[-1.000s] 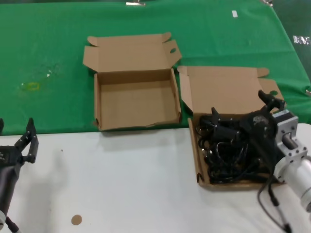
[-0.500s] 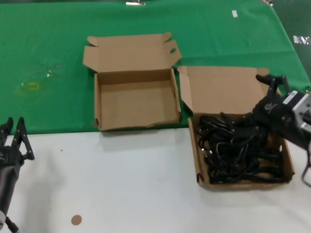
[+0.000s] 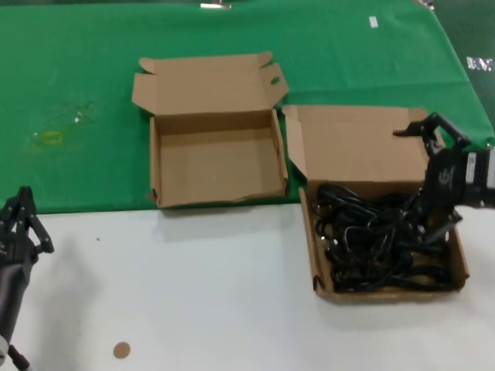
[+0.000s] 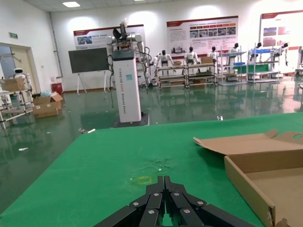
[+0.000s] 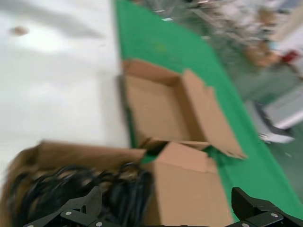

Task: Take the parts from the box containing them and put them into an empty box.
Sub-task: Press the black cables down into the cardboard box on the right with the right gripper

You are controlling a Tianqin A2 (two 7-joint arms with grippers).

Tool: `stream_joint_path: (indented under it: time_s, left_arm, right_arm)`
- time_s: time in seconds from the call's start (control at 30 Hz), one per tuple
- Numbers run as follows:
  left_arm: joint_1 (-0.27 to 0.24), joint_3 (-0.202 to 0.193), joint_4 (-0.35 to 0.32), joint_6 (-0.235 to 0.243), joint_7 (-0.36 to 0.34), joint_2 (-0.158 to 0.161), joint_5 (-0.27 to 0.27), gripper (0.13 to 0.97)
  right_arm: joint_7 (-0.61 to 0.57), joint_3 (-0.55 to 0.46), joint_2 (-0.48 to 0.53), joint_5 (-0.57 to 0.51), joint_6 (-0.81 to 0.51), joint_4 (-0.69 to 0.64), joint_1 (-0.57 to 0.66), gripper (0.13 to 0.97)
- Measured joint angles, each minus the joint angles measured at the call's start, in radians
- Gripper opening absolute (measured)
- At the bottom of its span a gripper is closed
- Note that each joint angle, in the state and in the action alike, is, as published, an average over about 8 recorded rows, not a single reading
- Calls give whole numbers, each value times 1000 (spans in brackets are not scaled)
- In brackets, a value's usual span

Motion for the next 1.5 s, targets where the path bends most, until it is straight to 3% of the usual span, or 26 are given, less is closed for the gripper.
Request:
stream_joint_path:
  time_s: [0.3, 0.57, 1.0, 1.4, 1.5]
  left_arm:
    - [0, 0, 0, 0, 0, 0, 0, 152]
    - [0, 0, 0, 0, 0, 0, 0, 152]
    - [0, 0, 0, 0, 0, 0, 0, 152]
    - [0, 0, 0, 0, 0, 0, 0, 152]
    - [0, 0, 0, 0, -1, 0, 0, 152]
  right_arm:
    - [-107, -67, -15, -111, -234, -53, 157, 966]
    - [-162, -100, -40, -169, -343, -80, 210, 966]
    - [-243, -126, -114, -254, -369, -190, 263, 958]
    - [-295, -144, -158, -310, -366, -278, 297, 887]
    - [-302, -148, -167, -319, -366, -297, 303, 834]
